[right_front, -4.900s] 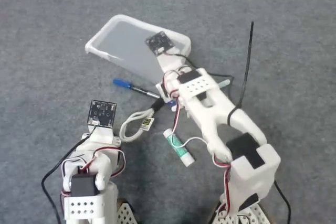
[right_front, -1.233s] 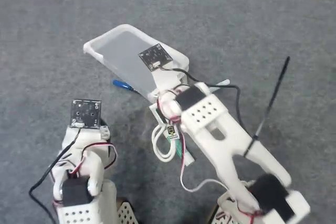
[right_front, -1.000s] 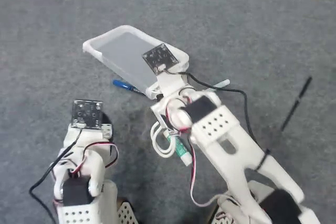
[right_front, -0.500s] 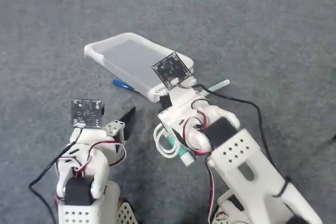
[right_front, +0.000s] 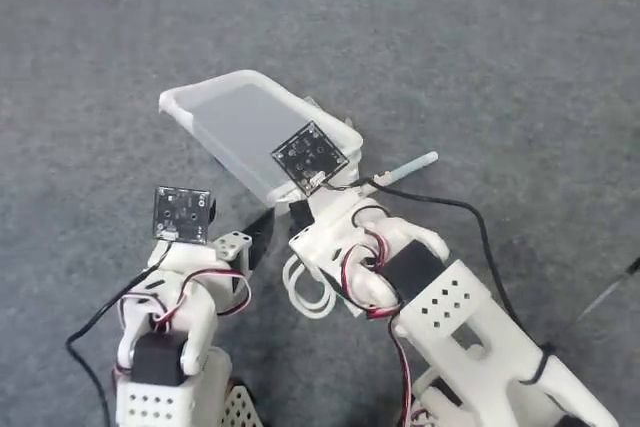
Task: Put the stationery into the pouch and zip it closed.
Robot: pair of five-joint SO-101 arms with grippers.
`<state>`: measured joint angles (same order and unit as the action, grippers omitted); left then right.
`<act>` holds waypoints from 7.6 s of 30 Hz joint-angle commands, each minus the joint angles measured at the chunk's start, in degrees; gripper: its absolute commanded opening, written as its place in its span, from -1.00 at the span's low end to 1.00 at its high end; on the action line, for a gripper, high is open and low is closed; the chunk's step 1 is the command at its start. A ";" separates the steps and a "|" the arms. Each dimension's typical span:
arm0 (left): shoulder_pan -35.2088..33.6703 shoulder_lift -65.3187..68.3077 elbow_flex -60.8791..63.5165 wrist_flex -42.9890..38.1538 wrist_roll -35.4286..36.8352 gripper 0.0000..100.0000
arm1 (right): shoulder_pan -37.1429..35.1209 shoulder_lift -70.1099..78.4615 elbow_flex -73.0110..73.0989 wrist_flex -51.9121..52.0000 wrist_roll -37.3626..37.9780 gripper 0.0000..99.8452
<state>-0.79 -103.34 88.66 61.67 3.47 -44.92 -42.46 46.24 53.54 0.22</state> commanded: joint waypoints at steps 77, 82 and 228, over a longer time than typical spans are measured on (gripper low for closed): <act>-9.58 -1.23 -0.04 -5.89 0.53 -0.91 | 8.84 1.80 1.32 -6.81 5.45 -0.99; -4.40 -1.23 0.04 -0.09 0.79 -0.43 | 6.29 -3.03 1.58 -6.29 5.45 -0.99; -14.24 -1.23 -0.57 -5.19 -1.32 -0.98 | 20.79 62.73 -42.73 -3.12 5.71 -0.88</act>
<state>-14.68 -103.34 91.74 56.31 2.59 -24.44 21.54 9.14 45.01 5.41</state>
